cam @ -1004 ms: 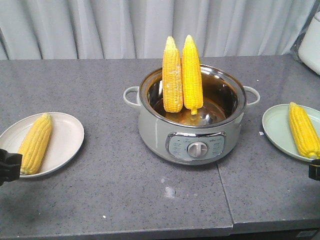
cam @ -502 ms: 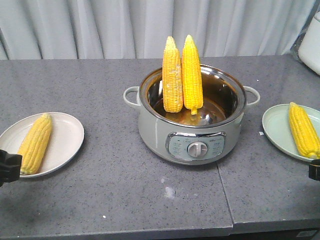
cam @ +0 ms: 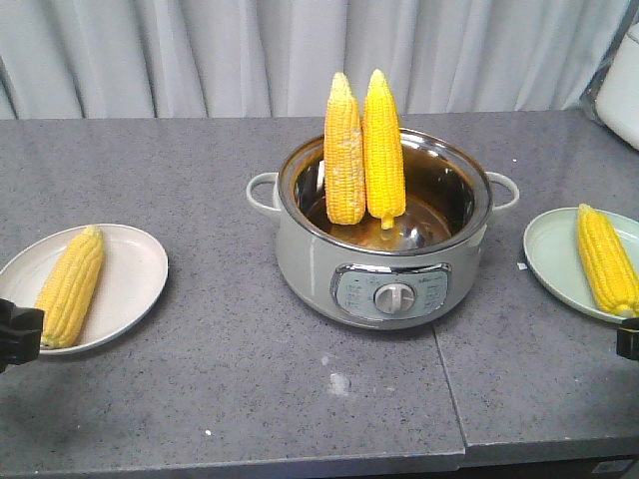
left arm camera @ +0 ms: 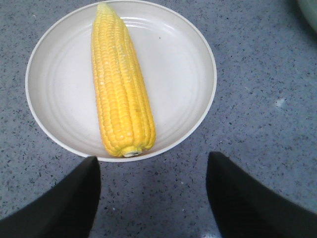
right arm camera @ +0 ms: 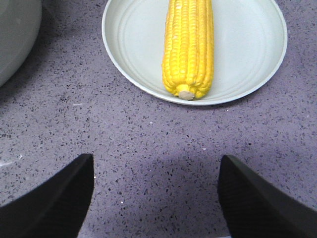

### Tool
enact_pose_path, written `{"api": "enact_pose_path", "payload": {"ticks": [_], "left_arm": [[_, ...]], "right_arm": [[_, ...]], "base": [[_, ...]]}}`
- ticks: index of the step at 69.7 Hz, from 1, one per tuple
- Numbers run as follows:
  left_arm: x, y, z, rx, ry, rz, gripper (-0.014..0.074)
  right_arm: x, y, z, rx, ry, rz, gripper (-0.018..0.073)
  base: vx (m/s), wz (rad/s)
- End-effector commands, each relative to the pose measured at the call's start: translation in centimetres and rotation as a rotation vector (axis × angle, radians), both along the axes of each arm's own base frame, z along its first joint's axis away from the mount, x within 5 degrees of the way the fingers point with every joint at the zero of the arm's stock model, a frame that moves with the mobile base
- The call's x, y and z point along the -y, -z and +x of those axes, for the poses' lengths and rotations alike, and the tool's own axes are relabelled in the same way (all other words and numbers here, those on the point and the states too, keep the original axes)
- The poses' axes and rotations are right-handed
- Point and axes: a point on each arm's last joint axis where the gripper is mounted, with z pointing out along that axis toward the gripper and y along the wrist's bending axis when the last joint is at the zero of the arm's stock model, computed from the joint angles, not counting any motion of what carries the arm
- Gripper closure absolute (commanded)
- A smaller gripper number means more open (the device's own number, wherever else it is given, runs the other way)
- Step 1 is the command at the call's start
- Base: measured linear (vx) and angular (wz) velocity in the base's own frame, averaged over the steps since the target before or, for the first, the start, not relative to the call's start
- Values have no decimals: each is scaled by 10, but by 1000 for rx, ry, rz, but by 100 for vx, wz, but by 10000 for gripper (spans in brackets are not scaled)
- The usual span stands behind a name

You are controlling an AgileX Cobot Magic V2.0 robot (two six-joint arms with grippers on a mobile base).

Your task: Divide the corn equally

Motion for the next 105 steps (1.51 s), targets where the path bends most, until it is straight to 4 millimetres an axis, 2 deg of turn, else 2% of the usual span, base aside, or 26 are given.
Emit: {"api": "enact_pose_path", "payload": {"ticks": [1, 18, 24, 34, 39, 47, 72, 79, 92, 105], "left_arm": [[1, -14, 2, 90, -4, -24, 124], [1, -14, 2, 90, -4, -24, 124], [1, -14, 2, 90, -4, -24, 124], [1, -14, 2, 90, -4, -24, 124], [1, -14, 2, 90, -4, -24, 124], [1, -14, 2, 90, -4, -24, 124], [1, -14, 2, 90, -4, -24, 124], [1, -14, 2, 90, -4, -24, 124], [1, -14, 2, 90, -4, -24, 124], [1, -14, 2, 90, -4, -24, 124]], "right_arm": [[2, -14, 5, 92, 5, -18, 97], [0, -18, 8, 130, 9, 10, 97], [-2, -33, 13, 177, -16, 21, 97], [-8, -75, 28, 247, -118, 31, 97], [-12, -91, 39, 268, -181, 51, 97], [-19, -104, 62, 282, -276, 112, 97], [-34, -120, 148, 263, -490, 296, 97], [-50, -125, 169, 257, -563, 288, 97], [-97, -135, 199, 243, -647, 254, 97], [-125, -127, 225, 177, -623, 188, 97]], "base": [[0, 0], [0, 0], [0, 0], [0, 0], [0, 0], [0, 0], [0, 0], [0, 0], [0, 0], [0, 0]]}}
